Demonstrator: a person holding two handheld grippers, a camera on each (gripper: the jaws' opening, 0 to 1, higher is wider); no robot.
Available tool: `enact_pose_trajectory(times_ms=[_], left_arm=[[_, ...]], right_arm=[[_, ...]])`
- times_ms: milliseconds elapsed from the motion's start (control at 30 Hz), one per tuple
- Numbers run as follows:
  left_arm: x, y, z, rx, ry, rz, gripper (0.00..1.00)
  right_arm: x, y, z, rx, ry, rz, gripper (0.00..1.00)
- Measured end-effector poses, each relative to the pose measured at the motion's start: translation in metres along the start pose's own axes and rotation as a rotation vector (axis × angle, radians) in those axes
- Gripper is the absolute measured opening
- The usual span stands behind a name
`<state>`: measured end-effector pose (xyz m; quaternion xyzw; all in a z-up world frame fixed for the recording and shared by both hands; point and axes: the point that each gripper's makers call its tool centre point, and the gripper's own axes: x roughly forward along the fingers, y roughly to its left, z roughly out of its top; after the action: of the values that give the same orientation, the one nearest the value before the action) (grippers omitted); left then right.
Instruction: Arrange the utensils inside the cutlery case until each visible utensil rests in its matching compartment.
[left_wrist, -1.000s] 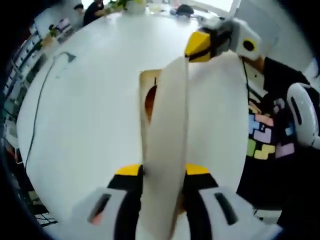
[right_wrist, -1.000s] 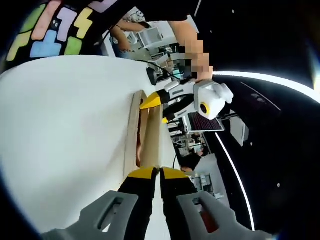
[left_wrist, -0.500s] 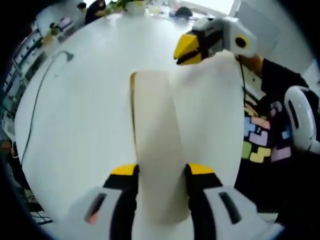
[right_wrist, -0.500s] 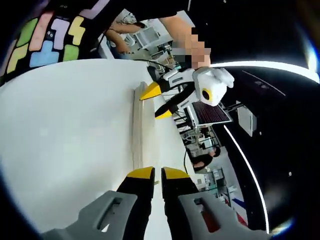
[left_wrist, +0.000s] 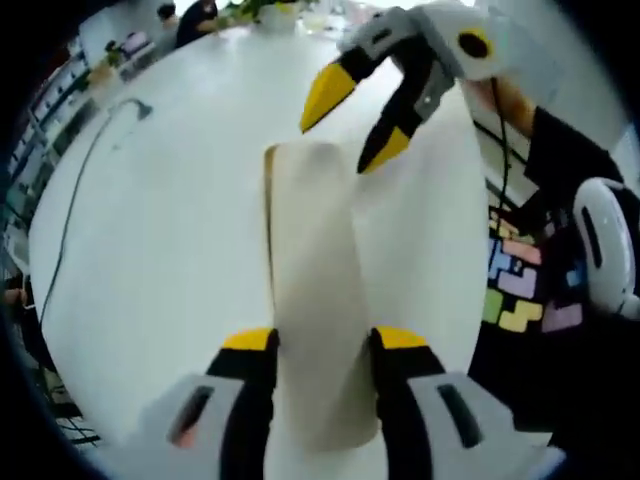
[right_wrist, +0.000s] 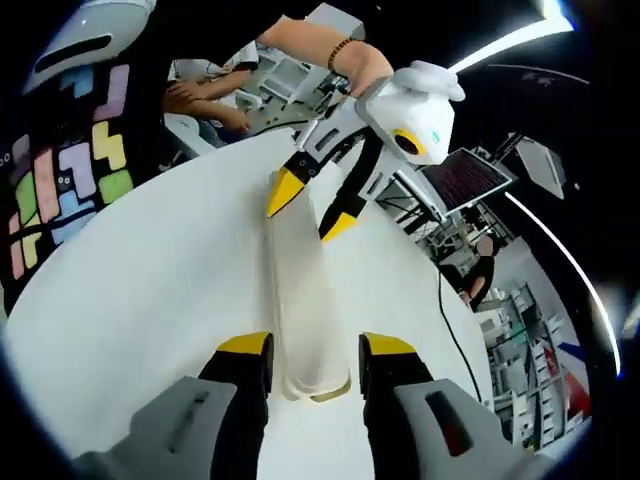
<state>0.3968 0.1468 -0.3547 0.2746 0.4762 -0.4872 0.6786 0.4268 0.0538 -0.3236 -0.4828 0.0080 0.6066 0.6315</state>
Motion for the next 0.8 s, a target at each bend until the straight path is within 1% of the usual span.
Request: enact_pose_trajectory(times_ms=[33,67,233,333,433,467,600,667,733,800], left_arm=[[0.0,0.0,0.0,0.001,0.001,0.0,0.39],[0.0,-0.001,0.0,-0.002,0.001,0.002,0.39],[0.0,-0.004,0.0,0.003,0.003,0.006,0.4],[0.0,-0.005,0.001,0.004,0.005,0.008,0.4],[0.001,-0.006,0.001,0.007,0.007,0.009,0.4],[0.001,-0.006,0.001,0.007,0.007,0.009,0.4],[0.001,-0.006,0.001,0.004,0.006,0.007,0.4],[0.001,-0.007,0.001,0.005,0.006,0.007,0.4],[0.001,-0.008,0.001,0.004,0.004,0.007,0.4],[0.001,-0.008,0.001,0.004,0.003,0.006,0.4]], right_arm=[[0.002,0.003,0.002,0.013,0.006,0.022,0.41],[0.005,0.006,0.003,0.027,0.007,0.061,0.43],[0.013,0.003,-0.001,0.031,0.058,0.126,0.47],[0.018,0.004,-0.004,0.068,0.086,0.18,0.48],[0.021,0.004,-0.007,0.068,0.116,0.213,0.49],[0.023,0.004,-0.009,0.075,0.132,0.231,0.49],[0.028,0.006,-0.01,0.099,0.163,0.298,0.5],[0.031,0.007,-0.011,0.111,0.173,0.321,0.5],[0.037,-0.001,-0.015,0.121,0.18,0.346,0.49],[0.04,0.001,-0.014,0.126,0.186,0.368,0.49]])
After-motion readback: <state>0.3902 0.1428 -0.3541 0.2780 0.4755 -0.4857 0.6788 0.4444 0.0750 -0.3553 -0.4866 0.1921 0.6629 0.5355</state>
